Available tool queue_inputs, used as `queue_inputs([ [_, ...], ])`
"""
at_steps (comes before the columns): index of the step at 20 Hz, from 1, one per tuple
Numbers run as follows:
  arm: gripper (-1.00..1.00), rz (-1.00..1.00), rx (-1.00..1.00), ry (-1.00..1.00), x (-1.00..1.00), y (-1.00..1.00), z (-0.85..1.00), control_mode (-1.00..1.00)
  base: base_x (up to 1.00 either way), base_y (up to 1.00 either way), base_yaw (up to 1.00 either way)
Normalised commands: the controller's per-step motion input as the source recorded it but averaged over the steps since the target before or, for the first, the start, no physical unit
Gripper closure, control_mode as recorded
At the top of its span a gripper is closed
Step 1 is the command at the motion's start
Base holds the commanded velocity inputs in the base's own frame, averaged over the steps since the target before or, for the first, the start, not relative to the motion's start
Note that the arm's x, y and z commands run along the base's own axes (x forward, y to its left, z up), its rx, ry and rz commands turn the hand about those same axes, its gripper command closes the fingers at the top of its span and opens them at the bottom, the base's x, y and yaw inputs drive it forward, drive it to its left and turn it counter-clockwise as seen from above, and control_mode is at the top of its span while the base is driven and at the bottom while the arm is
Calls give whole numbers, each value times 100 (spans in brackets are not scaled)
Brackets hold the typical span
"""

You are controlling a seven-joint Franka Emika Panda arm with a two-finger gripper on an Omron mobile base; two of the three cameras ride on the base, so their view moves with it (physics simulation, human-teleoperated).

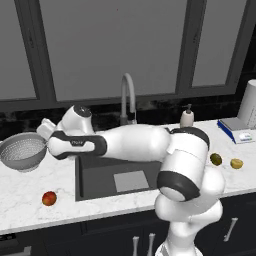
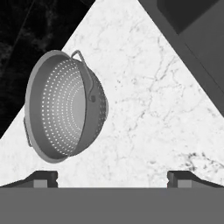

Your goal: Put the colander in the sink, put the kiwi, kiwi, apple in the colander, and turn on the sink faucet and pour water over the colander.

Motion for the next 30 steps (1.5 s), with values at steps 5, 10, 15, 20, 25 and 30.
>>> queue_inputs([
  [5,-100,-5,0,7,42,31,-18,-100,0,0,0],
  [10,-100,-2,-2,8,19,26,-18,-100,0,0,0],
  [15,-100,0,-2,2,8,32,-3,-100,0,0,0],
  [20,-100,0,0,2,26,34,1,-100,0,0,0],
  [25,-100,-4,-3,10,30,4,-12,-100,0,0,0],
  [30,-100,-5,-2,14,50,5,-14,-100,0,0,0],
])
